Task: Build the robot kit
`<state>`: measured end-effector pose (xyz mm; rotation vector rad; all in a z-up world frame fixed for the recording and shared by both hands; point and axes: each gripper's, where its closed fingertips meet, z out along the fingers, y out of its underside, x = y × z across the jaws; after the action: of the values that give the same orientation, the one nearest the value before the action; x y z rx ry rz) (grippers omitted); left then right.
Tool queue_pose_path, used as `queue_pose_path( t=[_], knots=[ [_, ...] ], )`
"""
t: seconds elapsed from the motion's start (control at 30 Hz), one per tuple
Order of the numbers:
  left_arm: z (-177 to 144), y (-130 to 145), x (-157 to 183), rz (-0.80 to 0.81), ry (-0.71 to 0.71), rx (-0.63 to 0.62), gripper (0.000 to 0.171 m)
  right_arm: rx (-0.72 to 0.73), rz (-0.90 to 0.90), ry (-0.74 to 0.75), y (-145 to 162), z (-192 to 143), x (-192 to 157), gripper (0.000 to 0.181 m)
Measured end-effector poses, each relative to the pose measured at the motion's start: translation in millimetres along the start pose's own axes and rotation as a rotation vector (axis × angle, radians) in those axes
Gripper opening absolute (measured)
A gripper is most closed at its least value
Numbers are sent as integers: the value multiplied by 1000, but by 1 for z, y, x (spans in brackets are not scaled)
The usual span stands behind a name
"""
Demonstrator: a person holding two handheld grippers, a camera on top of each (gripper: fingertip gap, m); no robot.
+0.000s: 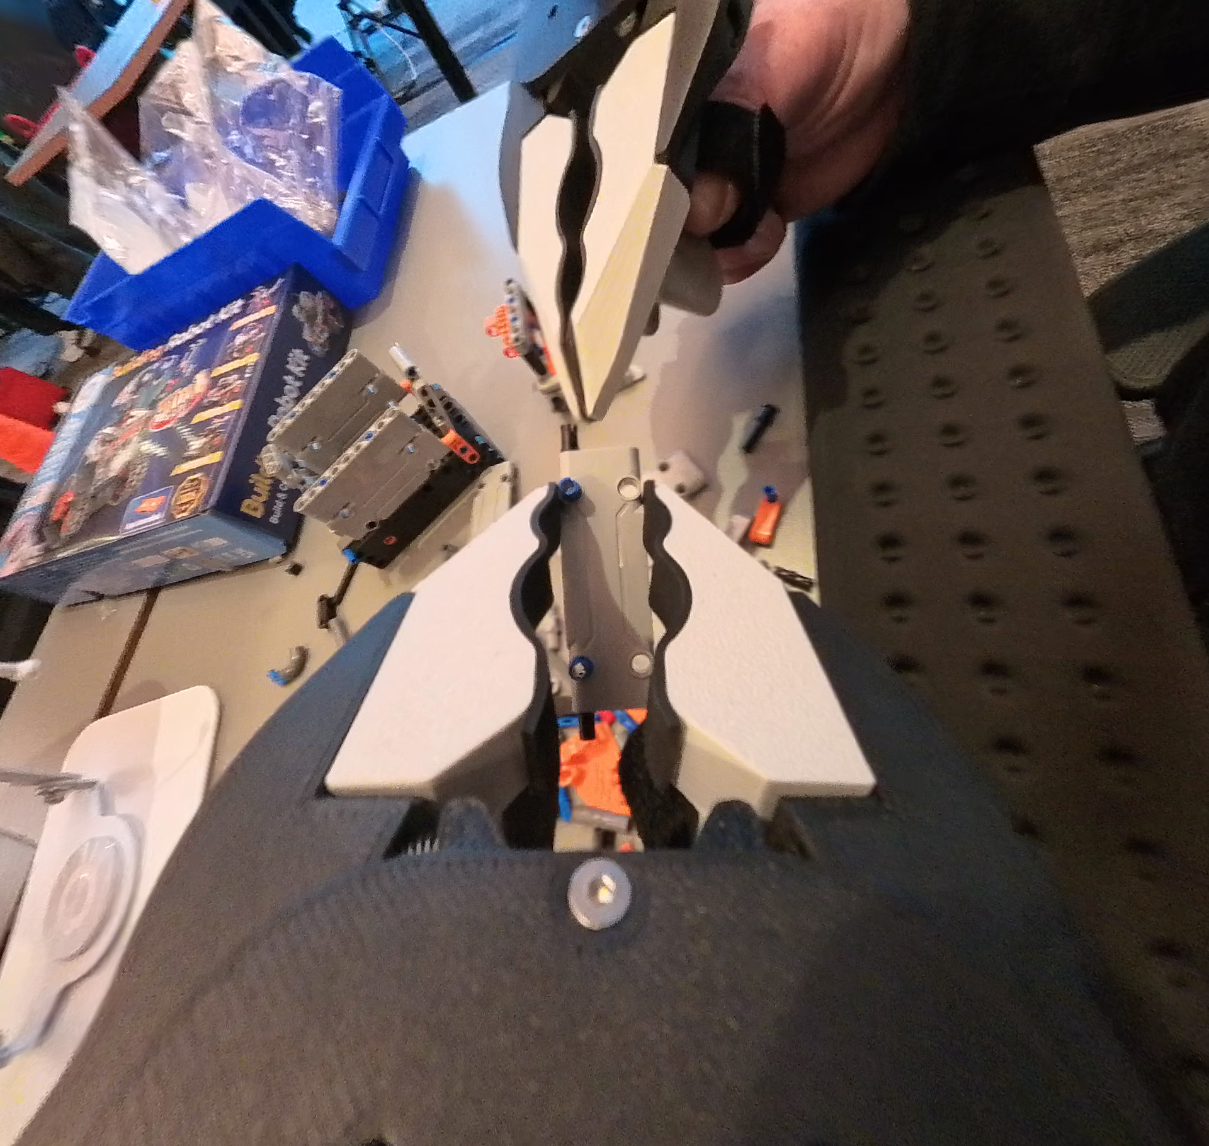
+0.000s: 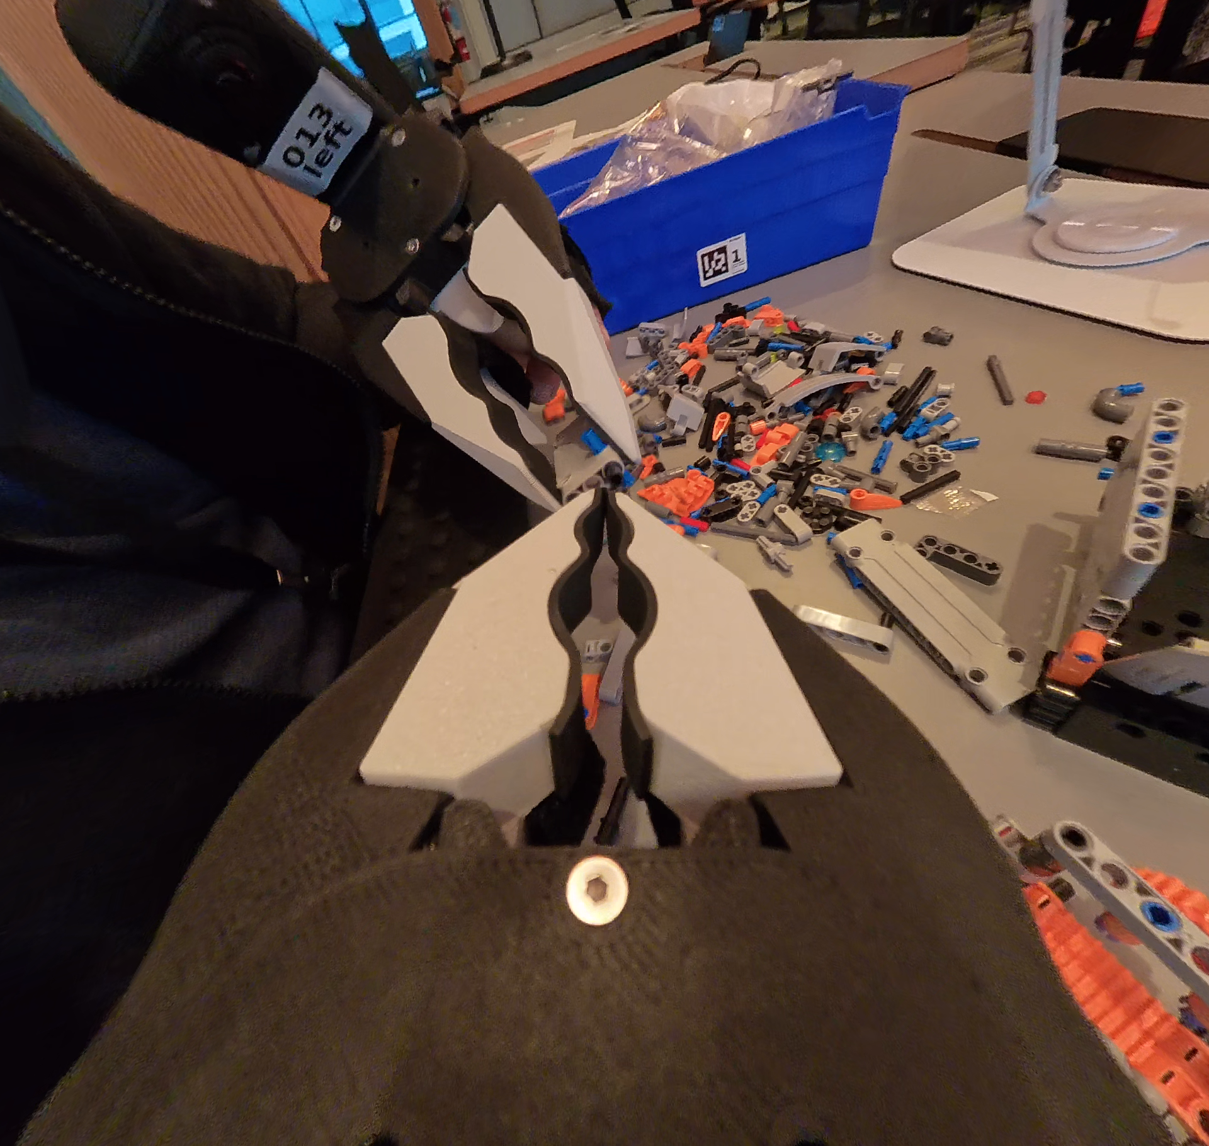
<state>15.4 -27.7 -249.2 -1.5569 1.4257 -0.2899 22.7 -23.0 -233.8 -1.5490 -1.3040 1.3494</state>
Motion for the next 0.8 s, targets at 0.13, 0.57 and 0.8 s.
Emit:
queue_pose_path(
  t=[0.13, 0.57, 0.8],
  knots=[
    [-7, -2, -18, 34, -114, 5, 23, 23, 64, -11, -10, 6, 2, 26],
    [-20, -9, -25, 239, -265, -9, 23, 63, 138, -57, -30, 33, -3, 7],
    [-32, -12, -38, 174, -288, 38, 26, 96, 110, -30, -44, 30, 1, 5]
  ],
)
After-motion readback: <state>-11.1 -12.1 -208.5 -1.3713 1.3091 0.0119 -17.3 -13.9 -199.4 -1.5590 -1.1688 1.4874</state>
